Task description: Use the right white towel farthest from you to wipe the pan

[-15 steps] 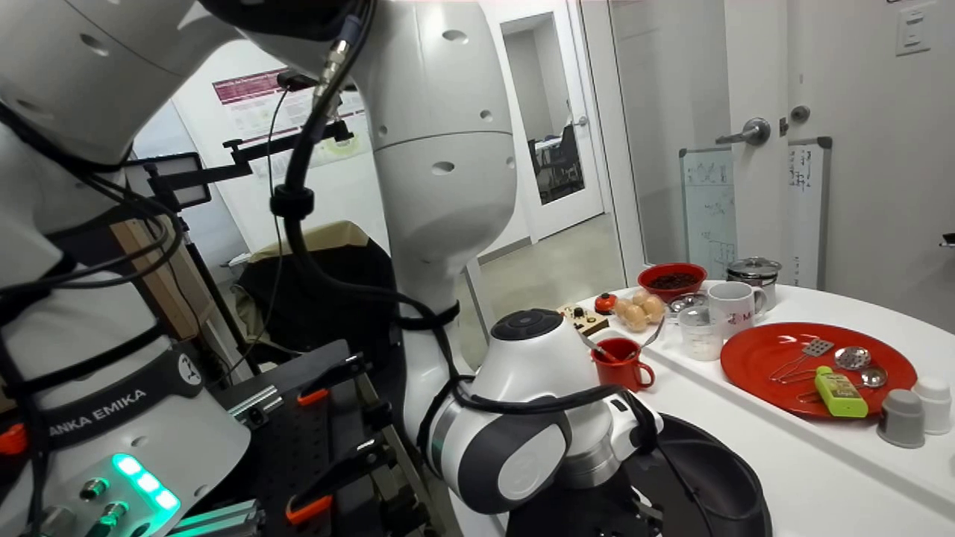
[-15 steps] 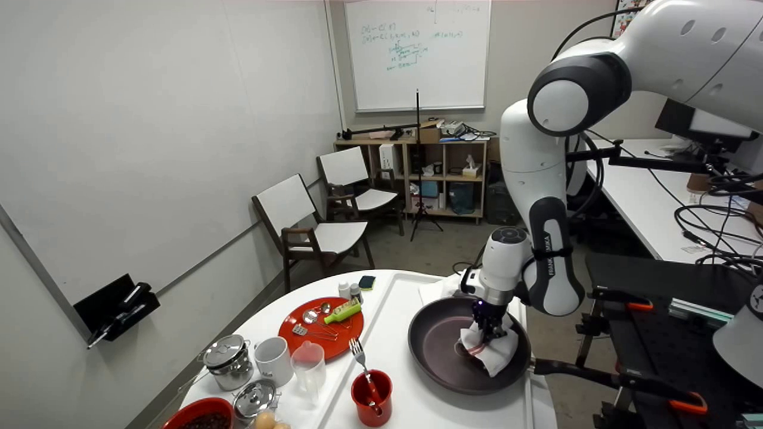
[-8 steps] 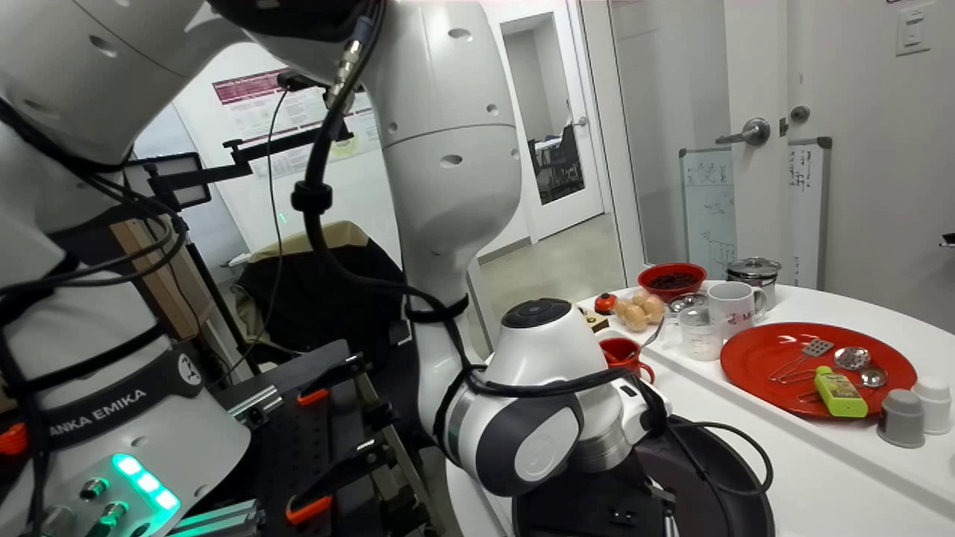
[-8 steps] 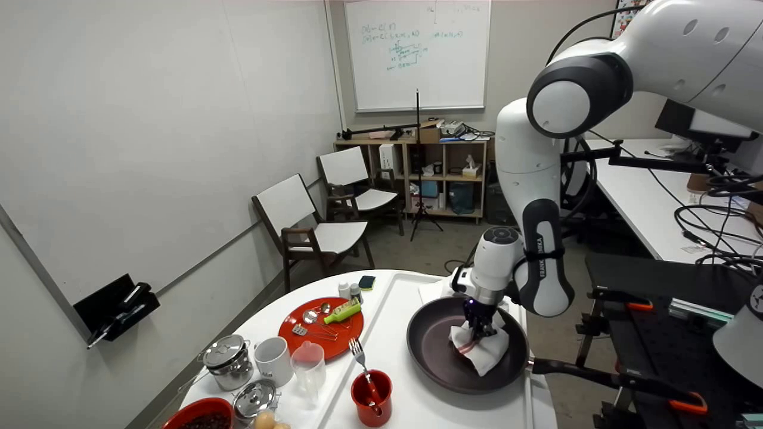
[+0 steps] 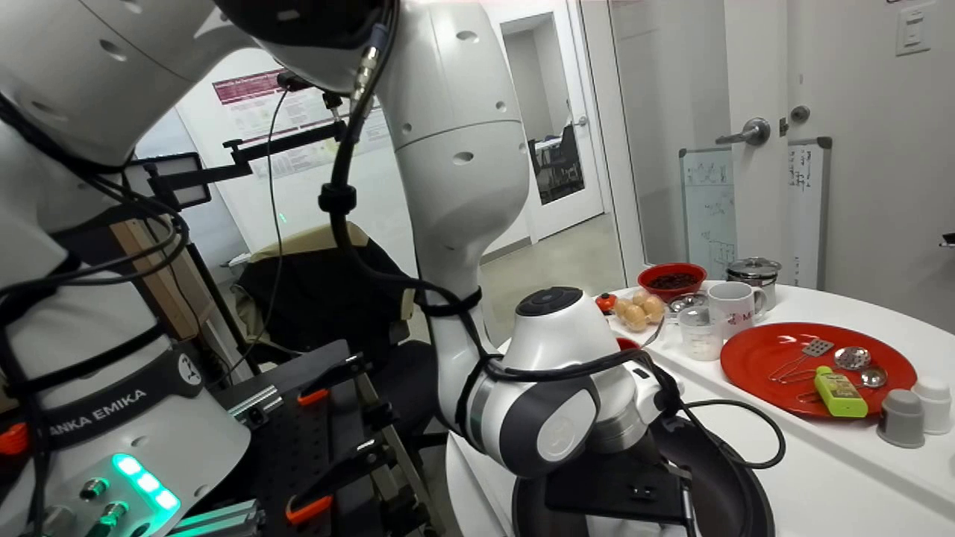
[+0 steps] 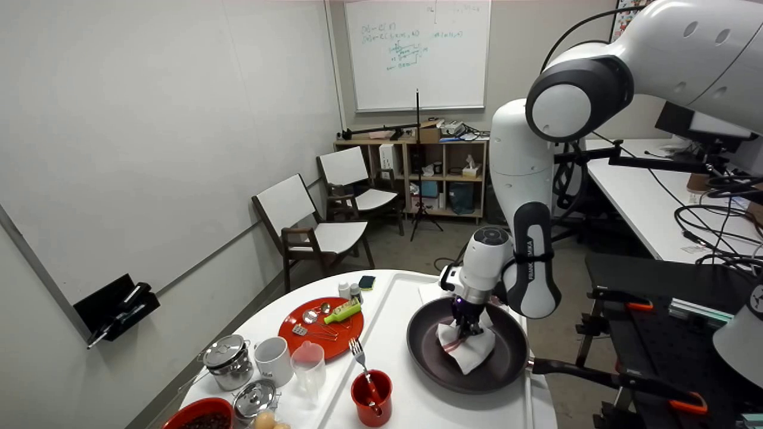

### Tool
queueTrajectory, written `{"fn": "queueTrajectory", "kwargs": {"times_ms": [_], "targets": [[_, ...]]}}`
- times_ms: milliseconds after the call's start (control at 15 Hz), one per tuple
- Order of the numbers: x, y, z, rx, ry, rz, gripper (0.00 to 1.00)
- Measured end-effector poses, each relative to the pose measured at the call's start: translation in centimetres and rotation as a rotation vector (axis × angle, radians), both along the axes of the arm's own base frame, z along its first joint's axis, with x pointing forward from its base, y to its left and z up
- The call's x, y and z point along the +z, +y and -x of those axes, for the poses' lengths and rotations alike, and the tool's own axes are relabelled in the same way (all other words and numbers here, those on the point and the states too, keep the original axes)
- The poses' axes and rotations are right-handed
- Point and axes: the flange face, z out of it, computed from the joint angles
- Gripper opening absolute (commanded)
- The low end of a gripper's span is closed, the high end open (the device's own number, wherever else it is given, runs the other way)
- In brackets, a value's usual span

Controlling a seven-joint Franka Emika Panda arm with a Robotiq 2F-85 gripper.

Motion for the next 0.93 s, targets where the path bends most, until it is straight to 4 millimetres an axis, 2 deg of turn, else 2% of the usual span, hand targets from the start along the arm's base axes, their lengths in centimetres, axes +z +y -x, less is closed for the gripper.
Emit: {"fn": "queueTrajectory", "kwargs": {"times_ms": [400, 933], "targets": [[-0.4, 1.0, -0.7, -0.021, -0.005, -0.004, 0.02], [0.1, 4.2, -5.0, -0.039, -0.028, -0.016, 0.02]]}}
